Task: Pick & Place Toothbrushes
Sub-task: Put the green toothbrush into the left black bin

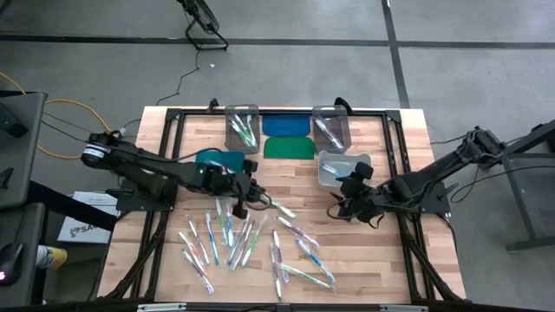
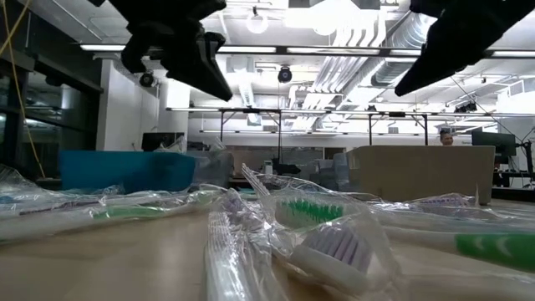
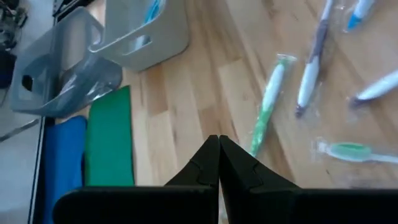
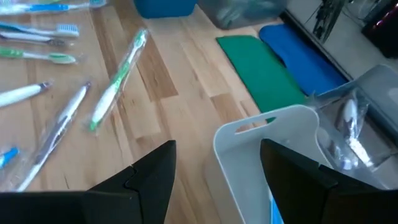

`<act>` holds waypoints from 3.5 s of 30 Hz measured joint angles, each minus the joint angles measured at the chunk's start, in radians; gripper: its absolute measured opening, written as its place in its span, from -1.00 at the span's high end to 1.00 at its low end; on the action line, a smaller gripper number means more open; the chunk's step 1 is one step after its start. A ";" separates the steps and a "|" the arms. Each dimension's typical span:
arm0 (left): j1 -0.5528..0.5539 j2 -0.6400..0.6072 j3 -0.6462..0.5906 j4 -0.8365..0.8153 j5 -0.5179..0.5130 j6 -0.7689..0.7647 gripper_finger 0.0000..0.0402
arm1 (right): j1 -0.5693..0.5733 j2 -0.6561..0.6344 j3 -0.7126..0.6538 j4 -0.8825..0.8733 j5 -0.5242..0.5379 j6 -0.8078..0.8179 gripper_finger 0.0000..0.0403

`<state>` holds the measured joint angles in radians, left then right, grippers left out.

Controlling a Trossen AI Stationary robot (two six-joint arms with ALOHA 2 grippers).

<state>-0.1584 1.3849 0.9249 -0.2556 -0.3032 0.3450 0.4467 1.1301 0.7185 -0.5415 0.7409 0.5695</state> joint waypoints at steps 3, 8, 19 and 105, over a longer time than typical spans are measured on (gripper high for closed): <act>0.027 0.016 -0.006 -0.059 0.009 0.000 1.00 | -0.022 0.000 0.000 -0.001 -0.065 -0.001 -0.12; 0.076 0.101 -0.005 -0.025 0.128 0.092 0.79 | -0.035 0.000 0.000 -0.003 -0.094 0.007 -0.12; 0.080 0.283 -0.002 0.010 0.183 0.351 0.09 | -0.035 0.000 0.000 0.009 -0.124 0.013 -0.12; 1.042 0.213 0.536 -0.810 0.602 1.165 1.00 | -0.064 0.000 -0.001 0.075 -0.085 -0.023 -0.12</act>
<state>0.8833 1.5982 1.4612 -1.0657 0.2986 1.5105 0.3832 1.1297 0.7176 -0.4665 0.6561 0.5462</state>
